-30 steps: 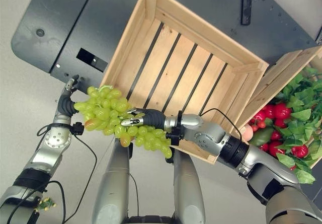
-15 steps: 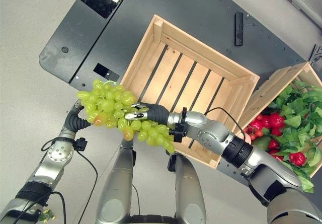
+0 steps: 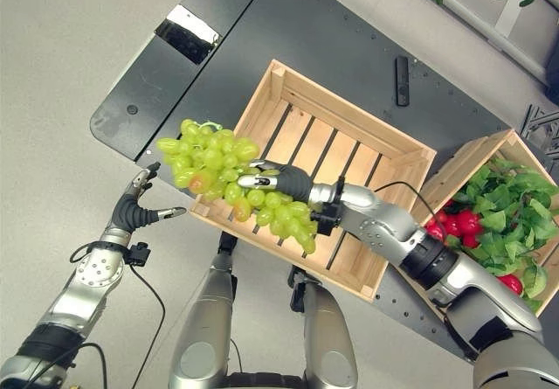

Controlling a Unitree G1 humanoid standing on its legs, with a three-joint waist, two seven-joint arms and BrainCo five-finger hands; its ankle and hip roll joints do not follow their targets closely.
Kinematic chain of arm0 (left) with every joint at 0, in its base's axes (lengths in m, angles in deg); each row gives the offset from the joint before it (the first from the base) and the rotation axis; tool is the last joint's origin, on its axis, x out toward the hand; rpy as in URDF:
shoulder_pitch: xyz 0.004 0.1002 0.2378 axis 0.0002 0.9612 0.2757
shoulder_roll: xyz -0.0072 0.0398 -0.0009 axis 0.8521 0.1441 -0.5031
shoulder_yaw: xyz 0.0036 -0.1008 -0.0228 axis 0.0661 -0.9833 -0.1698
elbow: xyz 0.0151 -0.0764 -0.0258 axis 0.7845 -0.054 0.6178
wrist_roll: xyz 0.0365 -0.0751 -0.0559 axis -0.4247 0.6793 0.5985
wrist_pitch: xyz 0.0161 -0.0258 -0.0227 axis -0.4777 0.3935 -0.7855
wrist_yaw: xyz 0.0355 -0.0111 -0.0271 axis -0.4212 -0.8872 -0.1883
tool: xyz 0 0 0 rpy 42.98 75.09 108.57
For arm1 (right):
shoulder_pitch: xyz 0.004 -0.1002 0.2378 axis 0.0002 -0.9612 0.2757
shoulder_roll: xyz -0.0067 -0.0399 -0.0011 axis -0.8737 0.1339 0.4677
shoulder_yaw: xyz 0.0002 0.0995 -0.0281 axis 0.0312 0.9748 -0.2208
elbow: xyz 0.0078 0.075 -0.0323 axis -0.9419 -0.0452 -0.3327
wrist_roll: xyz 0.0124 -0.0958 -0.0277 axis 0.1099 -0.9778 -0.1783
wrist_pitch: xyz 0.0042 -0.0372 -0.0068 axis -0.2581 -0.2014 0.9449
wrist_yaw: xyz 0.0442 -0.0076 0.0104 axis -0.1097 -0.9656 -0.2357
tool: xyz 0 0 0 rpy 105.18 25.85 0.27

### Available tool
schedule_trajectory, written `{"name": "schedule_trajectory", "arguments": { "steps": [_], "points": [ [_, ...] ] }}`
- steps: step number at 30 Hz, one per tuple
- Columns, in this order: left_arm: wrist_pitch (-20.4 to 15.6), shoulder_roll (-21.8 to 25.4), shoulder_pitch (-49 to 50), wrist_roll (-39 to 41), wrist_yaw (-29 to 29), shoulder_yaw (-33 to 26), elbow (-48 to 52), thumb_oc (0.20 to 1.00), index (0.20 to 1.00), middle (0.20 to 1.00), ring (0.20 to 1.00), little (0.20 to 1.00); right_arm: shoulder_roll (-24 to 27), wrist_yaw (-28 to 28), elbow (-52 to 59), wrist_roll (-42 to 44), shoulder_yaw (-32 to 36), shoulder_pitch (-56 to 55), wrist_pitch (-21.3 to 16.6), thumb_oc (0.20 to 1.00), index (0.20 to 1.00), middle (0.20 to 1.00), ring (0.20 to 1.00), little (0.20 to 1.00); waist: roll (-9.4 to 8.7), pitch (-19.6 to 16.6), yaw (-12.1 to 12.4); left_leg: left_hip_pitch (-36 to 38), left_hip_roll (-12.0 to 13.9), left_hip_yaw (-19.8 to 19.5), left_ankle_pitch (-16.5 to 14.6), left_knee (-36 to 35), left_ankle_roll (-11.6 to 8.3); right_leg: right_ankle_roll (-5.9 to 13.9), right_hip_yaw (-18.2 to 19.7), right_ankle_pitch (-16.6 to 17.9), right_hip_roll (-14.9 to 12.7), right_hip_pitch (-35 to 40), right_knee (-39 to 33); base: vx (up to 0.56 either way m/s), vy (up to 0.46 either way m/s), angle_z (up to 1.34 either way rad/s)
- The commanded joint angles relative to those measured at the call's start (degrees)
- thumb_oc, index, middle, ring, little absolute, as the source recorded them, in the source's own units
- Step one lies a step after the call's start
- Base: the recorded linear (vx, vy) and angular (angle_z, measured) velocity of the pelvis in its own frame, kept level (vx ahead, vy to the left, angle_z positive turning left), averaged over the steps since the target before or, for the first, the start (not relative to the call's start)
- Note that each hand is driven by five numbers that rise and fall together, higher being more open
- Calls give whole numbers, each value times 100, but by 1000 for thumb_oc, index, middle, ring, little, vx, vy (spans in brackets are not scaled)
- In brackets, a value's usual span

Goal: Pick up the fruits from the basket on one side to the basket on the other side

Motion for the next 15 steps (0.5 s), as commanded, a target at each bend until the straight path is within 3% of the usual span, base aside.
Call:
{"name": "schedule_trajectory", "arguments": {
  "steps": [1,4,8,15],
  "points": [
    [-380,112,222,260,103,-158,403,1000,1000,1000,1000,1000,162,91,653,419,227,23,-500,200,200,200,200,200,53,-436,-105,31,-19,8,-362,361,55,671,63,51,-462,277,24,0,3,3],
    [-450,198,395,406,233,-279,711,1000,1000,1000,1000,1000,475,73,624,408,405,-90,-552,200,200,200,200,200,13,-516,-100,116,-28,-8,-394,341,65,683,48,52,-472,395,-60,3,4,4],
    [-544,386,702,1146,814,-414,1320,1000,1000,1000,1000,1000,834,104,650,436,613,-308,-560,200,200,200,200,200,-54,-679,-122,227,-8,48,-446,367,76,692,91,121,-438,531,-240,4,4,2],
    [-439,469,663,2232,1569,-103,1744,1000,1000,1000,1000,1000,822,101,665,468,761,-603,-569,200,200,200,200,200,-155,-887,-166,387,32,42,-474,349,67,678,88,109,-397,701,-330,6,-1,-2]
  ]
}}
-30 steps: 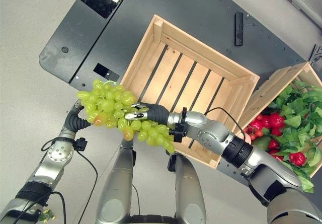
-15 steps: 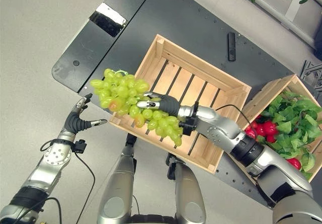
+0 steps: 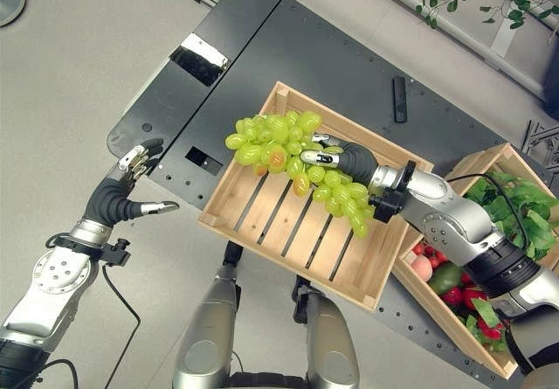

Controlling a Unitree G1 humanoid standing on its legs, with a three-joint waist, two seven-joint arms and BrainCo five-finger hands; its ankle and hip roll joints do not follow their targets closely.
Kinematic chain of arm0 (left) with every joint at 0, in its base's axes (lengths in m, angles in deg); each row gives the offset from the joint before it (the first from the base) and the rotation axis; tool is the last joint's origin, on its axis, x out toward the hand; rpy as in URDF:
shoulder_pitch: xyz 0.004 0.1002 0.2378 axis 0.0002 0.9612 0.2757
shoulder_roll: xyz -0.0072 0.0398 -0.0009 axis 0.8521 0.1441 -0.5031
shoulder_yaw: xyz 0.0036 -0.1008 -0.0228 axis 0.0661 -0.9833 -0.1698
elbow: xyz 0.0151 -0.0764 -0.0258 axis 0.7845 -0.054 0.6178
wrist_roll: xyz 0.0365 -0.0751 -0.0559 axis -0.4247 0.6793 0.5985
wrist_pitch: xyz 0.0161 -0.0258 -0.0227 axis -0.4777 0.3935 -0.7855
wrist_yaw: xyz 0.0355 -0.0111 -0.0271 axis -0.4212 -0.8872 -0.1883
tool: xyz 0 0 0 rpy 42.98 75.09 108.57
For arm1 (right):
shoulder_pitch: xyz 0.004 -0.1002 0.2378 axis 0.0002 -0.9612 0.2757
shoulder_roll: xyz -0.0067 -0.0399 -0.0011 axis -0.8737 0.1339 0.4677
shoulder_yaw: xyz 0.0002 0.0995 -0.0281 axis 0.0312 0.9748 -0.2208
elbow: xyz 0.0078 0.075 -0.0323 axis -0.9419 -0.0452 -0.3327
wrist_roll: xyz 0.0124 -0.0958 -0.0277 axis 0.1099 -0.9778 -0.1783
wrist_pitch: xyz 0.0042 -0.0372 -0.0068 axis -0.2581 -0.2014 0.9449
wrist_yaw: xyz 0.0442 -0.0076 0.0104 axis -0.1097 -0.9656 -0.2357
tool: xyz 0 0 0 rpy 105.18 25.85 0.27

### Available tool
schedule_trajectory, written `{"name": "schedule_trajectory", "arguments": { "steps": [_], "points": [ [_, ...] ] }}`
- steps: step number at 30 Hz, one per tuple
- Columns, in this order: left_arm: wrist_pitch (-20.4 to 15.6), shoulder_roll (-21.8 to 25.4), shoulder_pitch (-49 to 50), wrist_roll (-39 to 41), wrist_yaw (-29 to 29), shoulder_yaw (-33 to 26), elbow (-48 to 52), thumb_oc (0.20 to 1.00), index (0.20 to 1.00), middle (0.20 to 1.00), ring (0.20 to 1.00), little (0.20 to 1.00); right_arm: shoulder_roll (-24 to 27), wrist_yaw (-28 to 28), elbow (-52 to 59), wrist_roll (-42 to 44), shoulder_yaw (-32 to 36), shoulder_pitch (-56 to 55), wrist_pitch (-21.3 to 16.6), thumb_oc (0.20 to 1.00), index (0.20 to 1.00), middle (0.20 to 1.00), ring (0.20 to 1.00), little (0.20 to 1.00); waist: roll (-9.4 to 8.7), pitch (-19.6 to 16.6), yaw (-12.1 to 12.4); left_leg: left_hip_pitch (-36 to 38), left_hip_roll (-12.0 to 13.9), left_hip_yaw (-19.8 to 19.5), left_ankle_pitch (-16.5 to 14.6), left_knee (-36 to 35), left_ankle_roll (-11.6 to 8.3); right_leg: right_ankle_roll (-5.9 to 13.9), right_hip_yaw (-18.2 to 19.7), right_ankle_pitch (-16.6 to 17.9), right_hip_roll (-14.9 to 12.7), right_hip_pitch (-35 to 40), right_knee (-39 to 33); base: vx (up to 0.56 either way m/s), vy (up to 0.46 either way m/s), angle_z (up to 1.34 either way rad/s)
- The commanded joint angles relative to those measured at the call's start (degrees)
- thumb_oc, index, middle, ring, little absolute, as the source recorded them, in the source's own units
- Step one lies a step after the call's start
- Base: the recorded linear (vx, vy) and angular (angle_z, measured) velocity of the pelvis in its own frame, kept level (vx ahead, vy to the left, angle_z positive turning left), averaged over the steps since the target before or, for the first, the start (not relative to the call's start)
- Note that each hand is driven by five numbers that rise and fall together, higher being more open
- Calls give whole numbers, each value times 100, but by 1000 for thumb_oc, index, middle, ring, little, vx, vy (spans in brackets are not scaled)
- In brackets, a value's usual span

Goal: Pick up the fruits from the basket on one side to the basket on the other side

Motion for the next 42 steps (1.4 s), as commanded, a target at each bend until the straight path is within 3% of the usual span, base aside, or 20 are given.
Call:
{"name": "schedule_trajectory", "arguments": {
  "steps": [1,4,6,7,9,19,21,28,42],
  "points": [
    [-255,233,190,604,392,294,276,1000,1000,1000,1000,1000,-237,90,368,464,34,-131,-444,200,200,200,200,200,-247,-896,-133,-16,42,3,-430,360,49,673,124,114,-387,222,-143,0,0,0],
    [-202,196,45,826,496,442,222,1000,1000,1000,1000,1000,-410,85,373,496,4,-97,-425,200,200,200,200,200,-281,-955,-148,31,54,19,-430,337,50,670,124,112,-382,245,-145,0,0,0],
    [211,25,-111,2050,1019,787,26,1000,1000,1000,1000,1000,-589,114,450,500,-183,12,-370,200,200,200,200,200,-316,-1026,-215,57,62,44,-417,324,62,676,145,140,-371,245,-154,0,0,0],
    [210,26,-117,2058,1027,788,18,1000,1000,1000,1000,1000,-588,114,449,500,-183,13,-370,200,200,200,200,200,-315,-1025,-214,56,62,43,-420,327,62,676,145,138,-370,245,-152,0,0,0],
    [513,24,-300,2823,1239,1163,-130,1000,1000,1000,1000,1000,-776,84,367,542,-455,113,-340,200,200,200,200,200,-349,-1069,-270,88,72,71,-416,332,74,664,188,156,-347,253,-172,-16,-1,0],
    [715,-29,-400,3362,1328,1512,-147,1000,1000,1000,1000,1000,-939,73,413,669,-670,304,-418,200,200,200,200,200,-442,-1159,-321,79,115,134,-390,326,78,666,248,211,-298,214,-233,-9,0,-3],
    [1053,176,-503,3949,1471,1974,-123,1000,1000,1000,1000,1000,-1011,28,377,693,-884,454,-427,200,200,200,200,200,-440,-1192,-359,53,115,146,-394,364,79,665,251,230,-297,209,-243,0,0,0],
    [1238,334,-830,4398,1474,2621,-108,1000,1000,1000,1000,1000,-1173,-93,395,777,-1132,644,-559,200,200,200,200,200,-459,-1247,-396,17,111,157,-397,389,85,663,251,232,-300,200,-257,1,-1,-2],
    [1312,161,-942,4587,1416,2837,-206,1000,1000,1000,1000,1000,-1182,-136,515,811,-1267,791,-611,200,200,200,200,200,-546,-1271,-385,-25,116,126,-408,396,101,660,255,227,-278,178,-265,0,0,0]
  ]
}}
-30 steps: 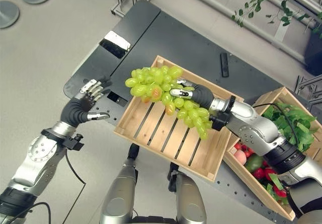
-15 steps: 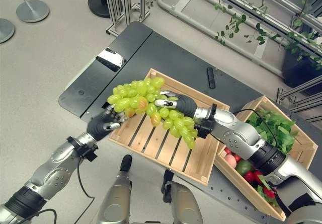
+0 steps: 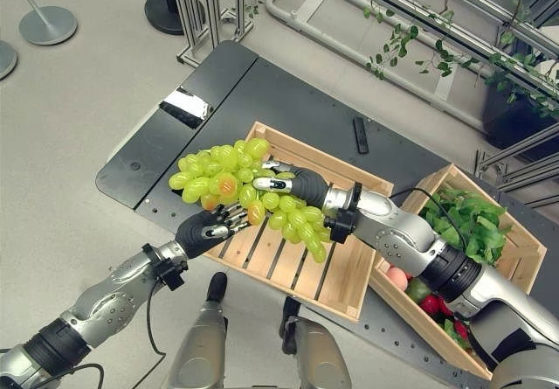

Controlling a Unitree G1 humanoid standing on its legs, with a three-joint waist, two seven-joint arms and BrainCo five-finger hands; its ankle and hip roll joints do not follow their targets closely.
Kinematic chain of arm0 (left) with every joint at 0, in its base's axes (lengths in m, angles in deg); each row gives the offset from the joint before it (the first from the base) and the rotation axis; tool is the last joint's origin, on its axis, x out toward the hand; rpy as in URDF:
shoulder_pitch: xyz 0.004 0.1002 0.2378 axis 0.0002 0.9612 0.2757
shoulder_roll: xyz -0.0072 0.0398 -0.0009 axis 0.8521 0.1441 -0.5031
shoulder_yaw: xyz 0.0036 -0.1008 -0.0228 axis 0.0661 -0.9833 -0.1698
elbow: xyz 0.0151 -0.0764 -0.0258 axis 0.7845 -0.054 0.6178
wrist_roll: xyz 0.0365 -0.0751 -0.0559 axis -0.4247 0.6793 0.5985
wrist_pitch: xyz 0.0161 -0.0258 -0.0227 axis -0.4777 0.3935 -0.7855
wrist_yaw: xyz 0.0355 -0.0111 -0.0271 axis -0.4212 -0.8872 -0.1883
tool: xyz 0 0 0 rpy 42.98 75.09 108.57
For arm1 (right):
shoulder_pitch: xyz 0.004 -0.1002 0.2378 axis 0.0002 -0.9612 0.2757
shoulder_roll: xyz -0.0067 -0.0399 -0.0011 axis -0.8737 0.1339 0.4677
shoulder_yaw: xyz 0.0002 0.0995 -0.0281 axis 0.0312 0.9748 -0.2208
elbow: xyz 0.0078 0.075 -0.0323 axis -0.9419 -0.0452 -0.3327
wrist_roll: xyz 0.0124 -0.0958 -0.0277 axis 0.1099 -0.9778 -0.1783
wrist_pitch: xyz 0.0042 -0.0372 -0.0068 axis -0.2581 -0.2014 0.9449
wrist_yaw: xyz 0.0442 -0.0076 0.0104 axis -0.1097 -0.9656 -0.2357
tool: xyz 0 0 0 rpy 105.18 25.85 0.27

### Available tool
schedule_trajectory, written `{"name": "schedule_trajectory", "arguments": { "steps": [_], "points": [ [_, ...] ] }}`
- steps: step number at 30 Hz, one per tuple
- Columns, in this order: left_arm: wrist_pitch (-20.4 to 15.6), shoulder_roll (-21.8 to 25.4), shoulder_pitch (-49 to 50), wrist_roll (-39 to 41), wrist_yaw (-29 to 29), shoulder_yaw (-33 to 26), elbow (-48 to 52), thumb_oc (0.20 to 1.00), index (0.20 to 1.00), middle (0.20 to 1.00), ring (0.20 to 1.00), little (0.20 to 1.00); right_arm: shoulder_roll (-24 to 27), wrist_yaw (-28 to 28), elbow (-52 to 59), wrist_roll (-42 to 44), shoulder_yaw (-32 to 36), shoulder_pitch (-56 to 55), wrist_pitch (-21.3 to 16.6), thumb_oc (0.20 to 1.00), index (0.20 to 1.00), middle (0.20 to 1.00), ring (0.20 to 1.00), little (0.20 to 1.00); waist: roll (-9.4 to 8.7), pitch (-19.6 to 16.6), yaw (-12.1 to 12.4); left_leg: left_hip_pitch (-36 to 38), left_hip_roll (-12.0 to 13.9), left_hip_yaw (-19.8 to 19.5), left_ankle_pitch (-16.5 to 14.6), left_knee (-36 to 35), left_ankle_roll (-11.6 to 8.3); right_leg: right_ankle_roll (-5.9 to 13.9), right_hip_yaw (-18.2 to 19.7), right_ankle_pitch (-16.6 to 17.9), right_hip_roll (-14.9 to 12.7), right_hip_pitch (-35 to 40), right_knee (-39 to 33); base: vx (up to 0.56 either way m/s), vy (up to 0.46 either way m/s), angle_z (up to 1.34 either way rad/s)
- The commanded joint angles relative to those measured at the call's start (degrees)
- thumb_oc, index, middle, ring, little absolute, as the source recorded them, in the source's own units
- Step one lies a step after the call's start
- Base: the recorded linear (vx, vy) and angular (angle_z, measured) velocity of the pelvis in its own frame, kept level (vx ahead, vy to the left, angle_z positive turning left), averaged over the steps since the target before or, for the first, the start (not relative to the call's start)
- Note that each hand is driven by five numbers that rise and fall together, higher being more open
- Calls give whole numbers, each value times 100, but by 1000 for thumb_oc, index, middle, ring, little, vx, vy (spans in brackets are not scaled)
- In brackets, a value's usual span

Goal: Pick up the fruits from the basket on one side to the basket on the other side

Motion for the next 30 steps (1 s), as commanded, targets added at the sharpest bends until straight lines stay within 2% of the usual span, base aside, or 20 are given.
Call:
{"name": "schedule_trajectory", "arguments": {
  "steps": [1,13,19,21,23,30],
  "points": [
    [-114,-52,84,289,92,-142,102,1000,1000,1000,1000,1000,-174,71,408,574,-21,411,-500,200,200,200,200,200,-229,-337,-53,-145,23,71,-316,368,147,655,129,202,-400,66,-160,0,0,0],
    [-88,-317,267,529,27,-241,368,1000,1000,1000,1000,1000,-398,42,418,582,305,-225,-452,200,200,200,200,200,-233,-345,-32,-194,-13,30,-292,329,159,628,79,180,-408,69,-176,-1,0,1],
    [-32,-702,325,986,-12,-315,743,1000,1000,1000,1000,1000,-459,78,593,579,495,-739,-327,200,200,200,200,200,-254,-309,-33,-228,-31,-20,-252,257,172,627,28,174,-423,43,-164,0,-3,3],
    [-32,-702,324,987,-12,-313,743,1000,1000,1000,1000,1000,-458,78,595,579,497,-741,-326,200,200,200,200,200,-253,-310,-33,-228,-32,-21,-251,257,172,627,27,174,-423,43,-164,0,-4,2],
    [8,-929,356,1232,-11,-282,921,1000,1000,1000,1000,1000,-482,97,622,594,564,-1005,-237,200,200,200,200,200,-275,-279,-25,-246,-55,-51,-238,231,176,630,-9,166,-442,36,-148,-1,-13,8],
    [1,-1158,381,1348,-1,-269,959,1000,1000,1000,1000,1000,-463,187,692,616,625,-1362,-120,200,200,200,200,200,-313,-233,-13,-269,-64,-87,-236,232,178,634,-44,155,-461,33,-125,1,-3,2]
  ]
}}
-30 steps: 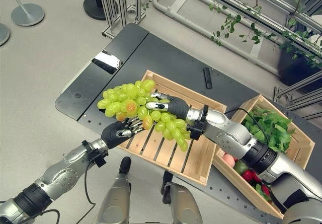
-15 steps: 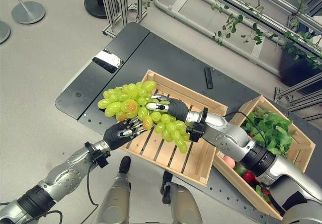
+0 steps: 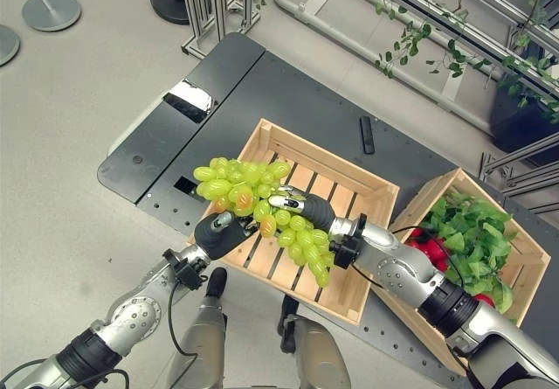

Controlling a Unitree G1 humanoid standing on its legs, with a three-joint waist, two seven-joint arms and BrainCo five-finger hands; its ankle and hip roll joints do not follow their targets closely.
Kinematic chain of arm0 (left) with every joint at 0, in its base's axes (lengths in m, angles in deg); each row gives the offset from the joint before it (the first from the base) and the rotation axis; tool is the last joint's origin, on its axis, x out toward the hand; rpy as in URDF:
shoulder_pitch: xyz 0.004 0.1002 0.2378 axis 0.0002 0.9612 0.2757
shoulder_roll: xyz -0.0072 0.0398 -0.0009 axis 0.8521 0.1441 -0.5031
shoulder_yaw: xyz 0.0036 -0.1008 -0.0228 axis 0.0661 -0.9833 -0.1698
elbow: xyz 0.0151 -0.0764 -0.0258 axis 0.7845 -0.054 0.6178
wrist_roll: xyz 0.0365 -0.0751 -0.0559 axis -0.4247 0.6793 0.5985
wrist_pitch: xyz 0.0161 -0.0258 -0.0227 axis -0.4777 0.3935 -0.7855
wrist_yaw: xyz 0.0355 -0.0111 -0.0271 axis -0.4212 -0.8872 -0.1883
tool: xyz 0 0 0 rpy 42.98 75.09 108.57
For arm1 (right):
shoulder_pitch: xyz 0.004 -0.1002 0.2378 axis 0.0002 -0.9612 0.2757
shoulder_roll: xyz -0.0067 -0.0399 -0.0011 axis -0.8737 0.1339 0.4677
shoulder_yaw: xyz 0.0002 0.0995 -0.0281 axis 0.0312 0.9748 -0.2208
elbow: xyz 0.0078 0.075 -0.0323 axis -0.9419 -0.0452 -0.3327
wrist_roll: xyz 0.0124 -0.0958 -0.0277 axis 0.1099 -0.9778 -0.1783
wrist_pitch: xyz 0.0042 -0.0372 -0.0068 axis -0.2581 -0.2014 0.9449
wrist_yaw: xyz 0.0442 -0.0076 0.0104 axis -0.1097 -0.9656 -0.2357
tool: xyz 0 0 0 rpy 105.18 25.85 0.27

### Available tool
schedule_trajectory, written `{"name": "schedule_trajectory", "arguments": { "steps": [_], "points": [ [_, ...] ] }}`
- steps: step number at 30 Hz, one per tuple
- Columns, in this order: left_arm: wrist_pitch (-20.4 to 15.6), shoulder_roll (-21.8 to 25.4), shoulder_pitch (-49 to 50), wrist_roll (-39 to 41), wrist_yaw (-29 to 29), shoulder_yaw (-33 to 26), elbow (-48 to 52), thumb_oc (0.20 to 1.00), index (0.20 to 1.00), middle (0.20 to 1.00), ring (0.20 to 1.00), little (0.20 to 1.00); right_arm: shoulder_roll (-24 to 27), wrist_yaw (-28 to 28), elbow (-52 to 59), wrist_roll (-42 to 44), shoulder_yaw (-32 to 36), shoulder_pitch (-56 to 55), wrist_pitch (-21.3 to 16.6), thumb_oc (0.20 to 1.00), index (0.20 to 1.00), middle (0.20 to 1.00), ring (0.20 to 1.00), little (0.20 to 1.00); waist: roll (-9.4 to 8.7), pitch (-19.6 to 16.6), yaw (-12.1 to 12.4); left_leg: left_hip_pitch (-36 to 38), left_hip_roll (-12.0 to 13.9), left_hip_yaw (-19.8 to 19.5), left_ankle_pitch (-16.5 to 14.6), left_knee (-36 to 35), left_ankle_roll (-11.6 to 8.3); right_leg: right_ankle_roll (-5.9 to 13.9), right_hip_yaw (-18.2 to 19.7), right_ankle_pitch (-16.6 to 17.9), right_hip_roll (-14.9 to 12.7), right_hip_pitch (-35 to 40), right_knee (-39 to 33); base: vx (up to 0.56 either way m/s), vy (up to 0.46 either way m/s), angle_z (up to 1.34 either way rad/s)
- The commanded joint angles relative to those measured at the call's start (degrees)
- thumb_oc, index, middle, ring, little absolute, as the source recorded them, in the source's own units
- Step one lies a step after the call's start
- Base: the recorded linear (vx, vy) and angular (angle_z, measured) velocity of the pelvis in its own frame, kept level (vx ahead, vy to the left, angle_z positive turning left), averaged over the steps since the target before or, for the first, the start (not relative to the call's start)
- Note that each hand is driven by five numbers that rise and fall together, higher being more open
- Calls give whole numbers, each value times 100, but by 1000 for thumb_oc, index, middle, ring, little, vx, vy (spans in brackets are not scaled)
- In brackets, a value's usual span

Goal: Pick up the fruits from the basket on one side to the basket on the other side

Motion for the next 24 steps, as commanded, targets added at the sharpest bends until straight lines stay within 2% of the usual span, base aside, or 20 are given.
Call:
{"name": "schedule_trajectory", "arguments": {
  "steps": [1,13,24],
  "points": [
    [-61,-42,184,142,142,-168,611,1000,1000,1000,1000,1000,-111,243,692,420,244,-56,-138,200,200,200,200,200,-266,-214,-15,-75,-43,40,-248,247,159,634,105,160,-460,92,-40,0,0,0],
    [-80,-368,112,167,161,-116,550,1000,1000,1000,1000,1000,-97,296,608,334,341,-674,61,200,200,200,200,200,-321,-158,-17,-81,-46,-4,-293,283,161,646,37,108,-468,98,20,11,-2,4],
    [-96,-625,31,133,115,-67,479,1000,1000,1000,1000,1000,-238,303,262,160,274,-960,238,200,200,200,200,200,-257,-142,-34,-75,-26,13,-321,318,145,638,46,42,-449,102,75,3,0,0]
  ]
}}
